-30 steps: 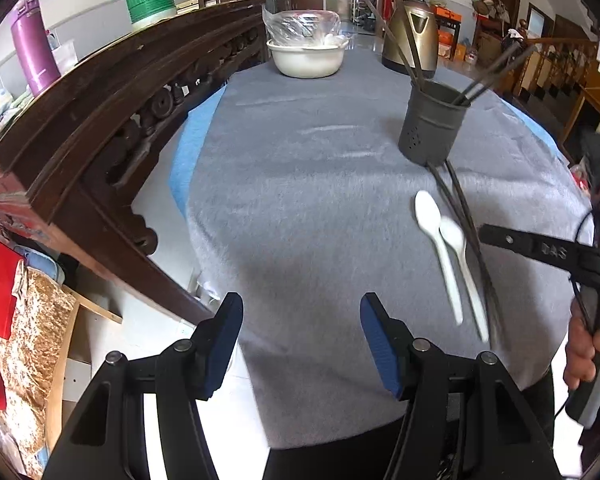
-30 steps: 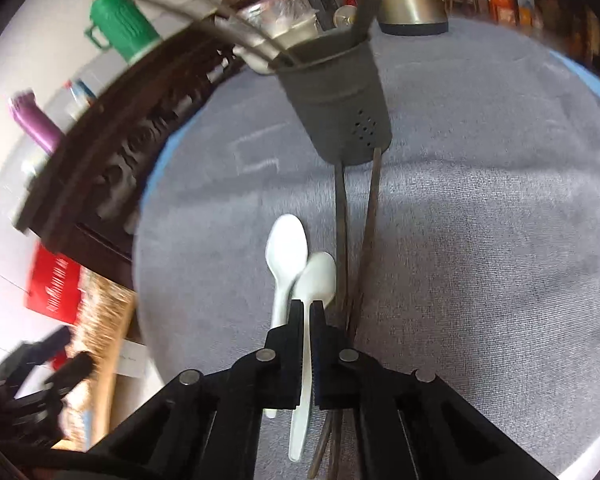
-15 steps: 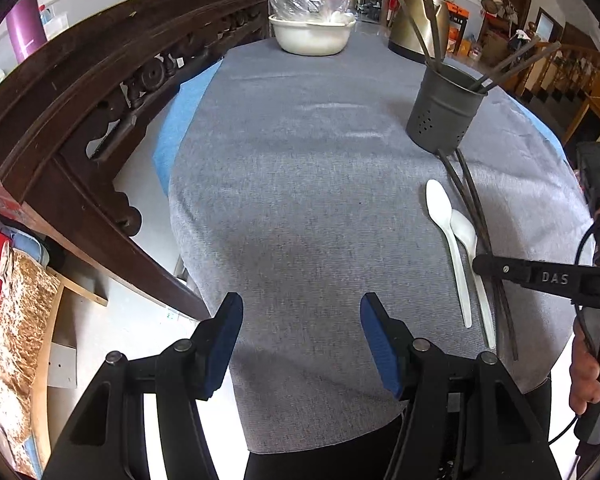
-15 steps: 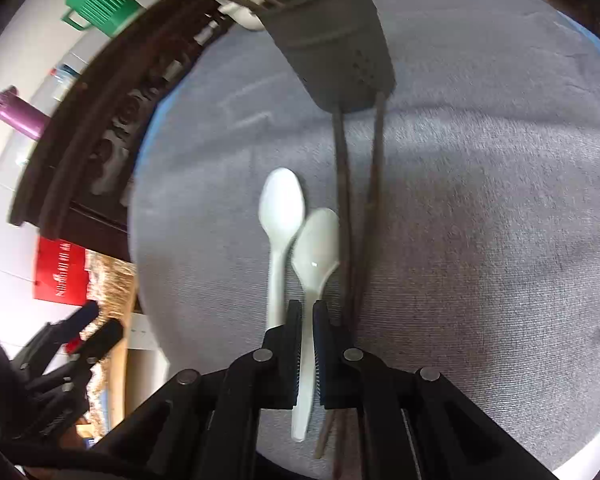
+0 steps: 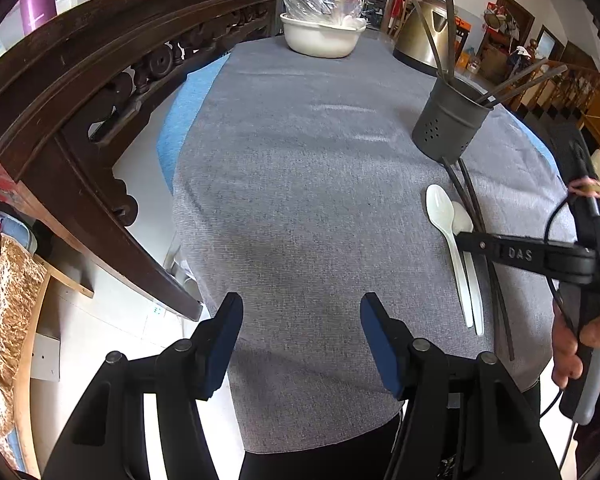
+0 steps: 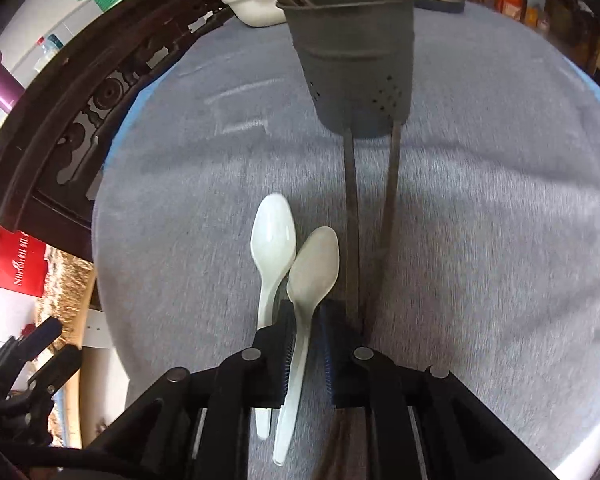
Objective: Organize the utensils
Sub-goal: 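Lower the right gripper and close it on a white spoon's handle, then close the left gripper on another white spoon while the right gripper holds its spoon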
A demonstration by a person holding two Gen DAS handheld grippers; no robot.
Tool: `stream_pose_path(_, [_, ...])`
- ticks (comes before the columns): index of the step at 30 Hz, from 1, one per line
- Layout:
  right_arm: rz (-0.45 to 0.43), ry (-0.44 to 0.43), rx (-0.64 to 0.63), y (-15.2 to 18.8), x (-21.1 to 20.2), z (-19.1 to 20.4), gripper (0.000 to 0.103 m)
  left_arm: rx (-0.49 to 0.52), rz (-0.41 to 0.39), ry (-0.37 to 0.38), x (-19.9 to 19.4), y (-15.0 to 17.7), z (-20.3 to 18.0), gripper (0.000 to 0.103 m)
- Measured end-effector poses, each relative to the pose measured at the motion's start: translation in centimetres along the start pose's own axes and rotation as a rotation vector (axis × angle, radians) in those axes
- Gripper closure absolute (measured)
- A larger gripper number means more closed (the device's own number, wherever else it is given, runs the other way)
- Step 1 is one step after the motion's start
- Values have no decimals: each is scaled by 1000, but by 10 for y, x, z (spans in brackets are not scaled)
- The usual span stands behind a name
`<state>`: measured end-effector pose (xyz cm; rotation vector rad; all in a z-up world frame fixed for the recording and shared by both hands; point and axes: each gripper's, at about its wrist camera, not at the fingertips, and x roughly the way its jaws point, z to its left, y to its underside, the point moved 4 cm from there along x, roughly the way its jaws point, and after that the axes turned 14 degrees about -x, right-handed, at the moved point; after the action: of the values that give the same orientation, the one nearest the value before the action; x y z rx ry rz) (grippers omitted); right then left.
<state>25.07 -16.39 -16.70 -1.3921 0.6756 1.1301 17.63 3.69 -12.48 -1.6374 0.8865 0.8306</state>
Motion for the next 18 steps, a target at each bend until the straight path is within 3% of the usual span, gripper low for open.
stream_pose_path(5, [32, 36, -17, -13, 5, 0, 87, 2, -6, -10, -2, 1, -1, 41])
stream_pose_path(10, [-1, 65, -65, -13, 4, 0, 92, 25, -9, -21, -4, -1, -7, 41])
stream_pose_path(18, [-158, -51, 15, -6, -25, -19, 99, 69, 13, -3, 3, -18, -34, 41])
